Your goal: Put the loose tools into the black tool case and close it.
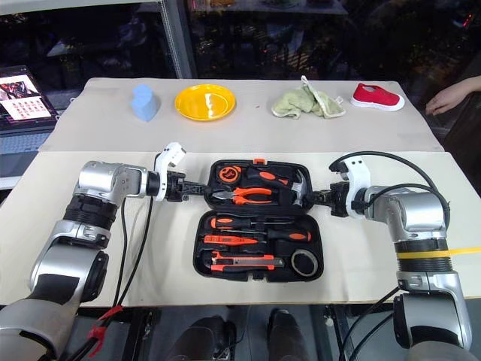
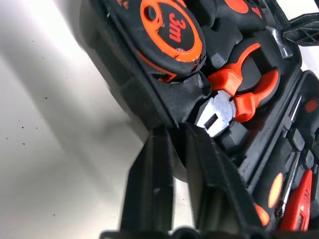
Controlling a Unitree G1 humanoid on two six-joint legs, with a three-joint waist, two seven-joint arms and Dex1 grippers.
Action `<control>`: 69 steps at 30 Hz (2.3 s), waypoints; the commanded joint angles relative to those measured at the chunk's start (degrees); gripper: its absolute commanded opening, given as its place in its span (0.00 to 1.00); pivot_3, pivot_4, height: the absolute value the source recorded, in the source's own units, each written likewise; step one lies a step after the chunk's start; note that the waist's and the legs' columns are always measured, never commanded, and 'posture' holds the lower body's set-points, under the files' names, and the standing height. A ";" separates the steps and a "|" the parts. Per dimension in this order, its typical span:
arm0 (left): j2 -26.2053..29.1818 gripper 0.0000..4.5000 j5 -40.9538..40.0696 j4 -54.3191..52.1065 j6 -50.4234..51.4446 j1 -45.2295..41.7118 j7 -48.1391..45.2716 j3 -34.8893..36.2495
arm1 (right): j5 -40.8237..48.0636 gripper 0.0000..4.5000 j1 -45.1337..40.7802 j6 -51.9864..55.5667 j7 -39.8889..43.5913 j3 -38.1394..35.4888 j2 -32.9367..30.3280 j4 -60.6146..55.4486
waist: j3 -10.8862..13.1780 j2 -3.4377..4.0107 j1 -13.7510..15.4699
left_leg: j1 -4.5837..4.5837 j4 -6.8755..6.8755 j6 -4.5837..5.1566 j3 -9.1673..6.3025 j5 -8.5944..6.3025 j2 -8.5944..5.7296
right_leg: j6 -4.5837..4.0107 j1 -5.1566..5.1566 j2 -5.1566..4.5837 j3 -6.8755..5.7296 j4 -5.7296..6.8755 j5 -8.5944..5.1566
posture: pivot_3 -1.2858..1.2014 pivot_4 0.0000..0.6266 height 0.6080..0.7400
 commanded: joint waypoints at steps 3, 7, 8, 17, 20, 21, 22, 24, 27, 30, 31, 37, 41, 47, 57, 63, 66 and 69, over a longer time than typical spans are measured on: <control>0.08 0.00 0.04 -1.38 0.50 0.17 -0.63 -0.63 | -0.34 0.01 -0.21 -1.43 0.20 -0.62 -0.02 -1.76 | 0.00 0.00 -0.01 | 0.02 0.00 0.00 0.00 0.00 -0.01 | 0.00 0.02 -0.01 0.00 0.01 0.00 | 0.52 0.24 1.00; -0.18 0.00 -0.40 -2.68 0.80 0.91 -0.68 -0.77 | 0.05 0.01 -0.07 -1.39 -0.17 -1.23 0.32 -2.78 | 0.00 0.00 -0.03 | 0.03 0.00 0.00 0.00 0.00 -0.01 | 0.00 0.01 -0.01 0.01 0.02 0.00 | 0.52 0.24 1.00; -0.35 0.00 -0.66 -3.50 0.80 1.25 -0.77 -0.79 | 0.12 0.01 0.01 -1.60 -0.43 -1.57 0.47 -3.13 | 0.00 0.00 -0.05 | 0.03 0.00 0.00 0.00 0.00 -0.01 | 0.00 0.01 -0.01 0.01 0.02 0.00 | 0.52 0.24 1.00; -6.07 0.00 -1.76 -16.98 -14.97 6.50 5.00 5.55 | 0.14 0.01 1.44 -13.48 -6.31 -9.63 6.03 -9.08 | 0.01 0.00 0.31 | -0.10 0.00 -0.05 -0.01 0.00 -0.05 | 0.02 -0.10 -0.07 0.02 0.01 0.01 | 0.52 0.24 1.00; -7.92 0.00 -0.26 -20.42 -22.15 8.64 7.61 5.59 | -3.91 0.01 2.80 -21.16 -8.82 -9.48 7.00 -10.18 | 0.01 0.01 0.40 | -0.42 0.01 -0.10 -0.01 0.05 -0.11 | 0.02 -0.49 -0.07 0.01 0.06 0.03 | 0.52 0.24 1.00; -8.78 0.00 0.61 -20.93 -25.42 9.30 9.09 5.69 | -5.19 0.01 3.20 -23.76 -9.62 -9.37 7.32 -10.32 | 0.00 0.01 0.38 | -0.51 0.00 -0.10 0.00 0.06 -0.11 | 0.02 -0.60 -0.04 0.01 0.08 0.03 | 0.52 0.24 1.00; -9.58 0.00 1.59 -21.08 -28.27 9.76 10.77 5.77 | -5.73 0.01 3.33 -25.49 -10.57 -9.76 7.99 -10.31 | 0.01 0.01 0.38 | -0.56 -0.03 -0.10 0.01 0.07 -0.13 | 0.02 -0.67 -0.03 0.01 0.11 0.03 | 0.52 0.24 1.00; -11.76 0.00 2.15 -21.35 -32.48 10.69 13.73 6.71 | -6.51 0.01 3.25 -29.12 -12.60 -10.81 9.52 -10.10 | 0.01 0.01 0.29 | -0.60 -0.09 -0.09 0.02 0.08 -0.14 | 0.02 -0.73 0.08 -0.02 0.11 0.03 | 0.52 0.24 1.00; -14.26 0.00 4.27 -21.66 -38.70 13.43 18.45 7.14 | -10.47 0.01 6.50 -36.81 -13.41 -9.18 10.41 -11.69 | 0.01 0.01 0.20 | -0.64 -0.11 -0.09 0.06 0.09 -0.15 | 0.02 -0.77 0.22 -0.01 0.11 0.04 | 0.52 0.24 1.00; -15.47 0.00 6.42 -21.52 -43.89 16.18 21.58 6.98 | -15.04 0.01 11.62 -44.83 -12.06 -6.26 9.61 -13.62 | 0.01 0.01 0.21 | -0.60 -0.15 -0.11 0.06 0.10 -0.13 | 0.02 -0.75 0.32 -0.01 0.09 0.03 | 0.52 0.24 1.00; -16.04 0.00 7.34 -21.17 -45.20 16.90 23.55 7.15 | -15.53 0.01 13.10 -46.86 -12.07 -6.33 9.81 -14.03 | 0.01 0.01 0.19 | -0.60 -0.16 -0.12 0.05 0.11 -0.13 | 0.02 -0.75 0.35 -0.01 0.09 0.03 | 0.52 0.24 1.00; -16.65 0.00 12.58 -20.52 -57.58 21.90 28.07 5.64 | -18.60 0.01 21.24 -55.94 -14.54 -7.87 10.59 -16.55 | 0.00 0.02 0.05 | -0.47 -0.11 -0.20 0.20 0.15 -0.12 | 0.02 -0.72 0.38 0.19 0.02 0.03 | 0.52 0.24 1.00; -16.06 0.00 13.00 -20.02 -60.07 23.92 28.59 5.87 | -22.09 0.01 25.08 -61.87 -14.37 -6.80 9.57 -16.87 | 0.00 0.02 -0.18 | -0.30 -0.11 -0.24 0.23 0.17 -0.07 | -0.03 -0.61 0.43 0.29 0.06 0.05 | 0.52 0.24 1.00; -14.64 0.00 12.96 -20.39 -61.13 27.31 28.84 6.71 | -29.94 0.01 33.53 -75.45 -15.59 -5.02 6.68 -16.30 | -0.02 0.05 -0.45 | 0.27 -0.23 -0.17 0.24 0.12 -0.01 | -0.04 -0.06 0.48 0.32 0.01 0.04 | 0.52 0.24 1.00; -10.02 0.17 11.39 -25.46 -57.34 33.77 27.58 8.17 | -35.30 0.00 44.75 -88.06 -16.38 -2.69 4.92 -17.15 | -0.03 0.05 -1.18 | 1.65 -0.29 -0.01 0.33 -0.41 0.28 | -0.07 1.27 0.67 0.41 -0.02 -0.11 | 0.52 0.24 1.00; -2.18 0.64 3.79 -34.69 -45.57 39.15 23.36 14.03 | -18.43 0.47 60.71 -75.65 -5.37 -9.50 -2.05 -34.98 | -0.04 0.07 -0.78 | 1.58 -0.31 -0.10 0.21 -0.33 0.33 | -0.19 1.14 0.70 0.35 0.04 -0.22 | 0.52 0.24 1.00; 5.09 0.89 -3.67 -37.98 -33.05 39.46 16.06 16.14 | -2.52 0.70 67.73 -61.70 2.24 -15.58 -8.02 -41.92 | -0.03 -0.11 -0.69 | 1.54 -0.25 0.01 0.22 -0.48 0.32 | -0.15 1.17 0.63 0.33 0.01 -0.23 | 0.52 0.24 1.00; 14.65 0.96 -8.90 -33.56 -24.33 34.62 4.82 16.52 | 20.64 0.76 77.64 -41.43 12.94 -23.75 -16.90 -47.15 | 0.02 -0.06 -0.45 | 1.62 -0.19 0.08 0.17 -0.55 0.37 | 0.24 1.21 0.58 0.23 -0.04 -0.48 | 0.52 0.24 1.00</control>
